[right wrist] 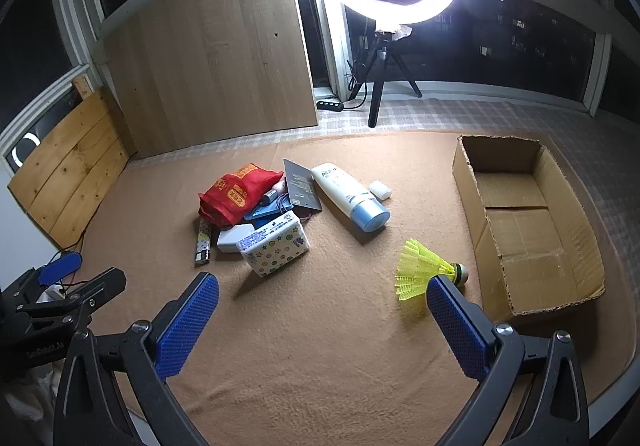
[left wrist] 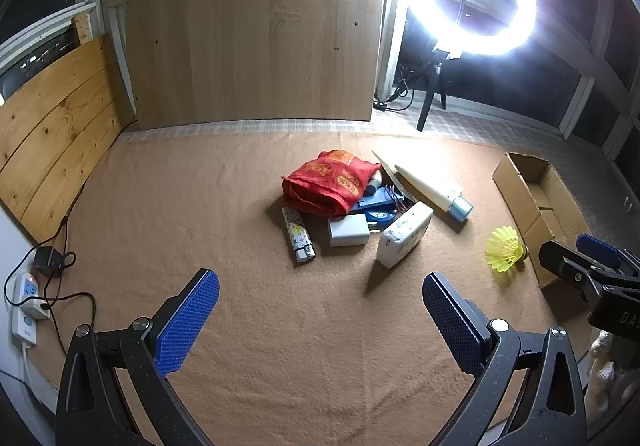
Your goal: Organize objects
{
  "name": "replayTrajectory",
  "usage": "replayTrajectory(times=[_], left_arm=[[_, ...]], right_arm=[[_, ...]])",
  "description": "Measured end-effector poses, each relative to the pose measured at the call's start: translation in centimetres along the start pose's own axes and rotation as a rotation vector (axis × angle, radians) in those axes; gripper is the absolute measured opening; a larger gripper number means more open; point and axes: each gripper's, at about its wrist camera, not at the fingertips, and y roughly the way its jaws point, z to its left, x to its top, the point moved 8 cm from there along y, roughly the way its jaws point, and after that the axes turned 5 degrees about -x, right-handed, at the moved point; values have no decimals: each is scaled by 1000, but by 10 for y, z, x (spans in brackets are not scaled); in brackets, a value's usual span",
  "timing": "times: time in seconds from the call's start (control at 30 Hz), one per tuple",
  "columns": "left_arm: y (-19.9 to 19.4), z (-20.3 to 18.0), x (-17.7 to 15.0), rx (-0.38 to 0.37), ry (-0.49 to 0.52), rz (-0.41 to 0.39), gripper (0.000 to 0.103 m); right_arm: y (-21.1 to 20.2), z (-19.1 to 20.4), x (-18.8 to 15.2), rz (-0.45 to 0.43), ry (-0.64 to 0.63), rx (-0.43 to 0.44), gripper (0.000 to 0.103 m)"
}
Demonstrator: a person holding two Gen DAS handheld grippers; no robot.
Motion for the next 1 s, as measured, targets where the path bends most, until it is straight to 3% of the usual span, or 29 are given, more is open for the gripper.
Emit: replayTrajectory(times=[1.0], left_arm=[[5, 3, 3, -4, -5, 4, 103]], right_arm=[[4, 6, 1, 9, -19, 8, 103]])
